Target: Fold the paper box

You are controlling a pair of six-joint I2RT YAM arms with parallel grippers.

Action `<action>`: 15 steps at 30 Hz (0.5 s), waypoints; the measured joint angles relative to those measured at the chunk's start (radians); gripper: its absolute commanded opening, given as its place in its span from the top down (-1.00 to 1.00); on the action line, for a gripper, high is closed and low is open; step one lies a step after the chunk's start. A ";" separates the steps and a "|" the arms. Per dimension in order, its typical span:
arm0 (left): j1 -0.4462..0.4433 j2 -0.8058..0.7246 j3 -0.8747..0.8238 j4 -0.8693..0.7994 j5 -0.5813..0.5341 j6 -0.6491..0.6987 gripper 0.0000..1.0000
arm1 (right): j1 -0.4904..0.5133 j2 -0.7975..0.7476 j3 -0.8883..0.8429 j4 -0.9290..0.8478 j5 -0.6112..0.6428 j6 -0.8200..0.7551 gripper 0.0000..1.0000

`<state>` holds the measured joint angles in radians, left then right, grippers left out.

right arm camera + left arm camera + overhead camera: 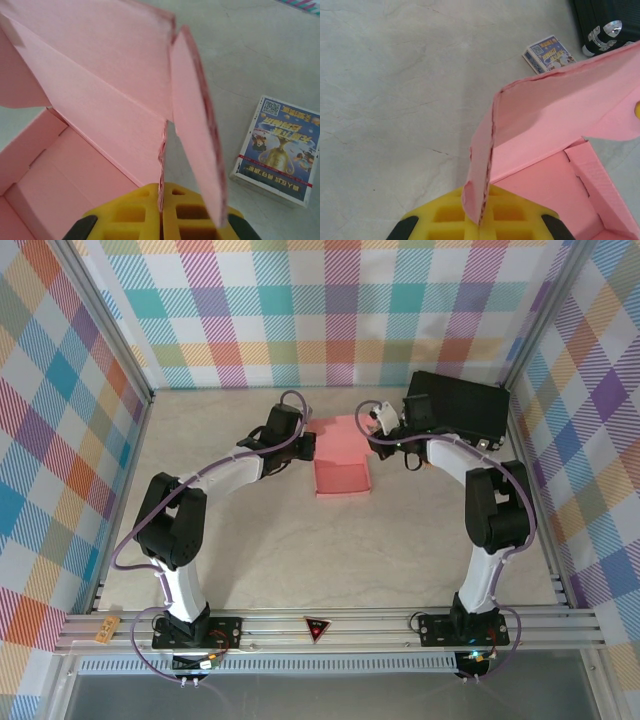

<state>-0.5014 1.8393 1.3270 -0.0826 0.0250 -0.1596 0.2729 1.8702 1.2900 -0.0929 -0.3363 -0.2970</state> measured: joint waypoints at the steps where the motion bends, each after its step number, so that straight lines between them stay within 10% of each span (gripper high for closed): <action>1: 0.000 0.000 0.000 0.000 -0.008 0.000 0.99 | 0.014 -0.012 -0.024 0.027 0.031 0.014 0.82; 15: 0.001 -0.001 -0.059 0.110 -0.163 -0.028 0.98 | 0.196 -0.046 -0.179 0.335 0.420 0.135 0.77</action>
<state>-0.5007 1.8385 1.2682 0.0277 -0.1375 -0.1875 0.4690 1.8240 1.1107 0.2420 0.0837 -0.1619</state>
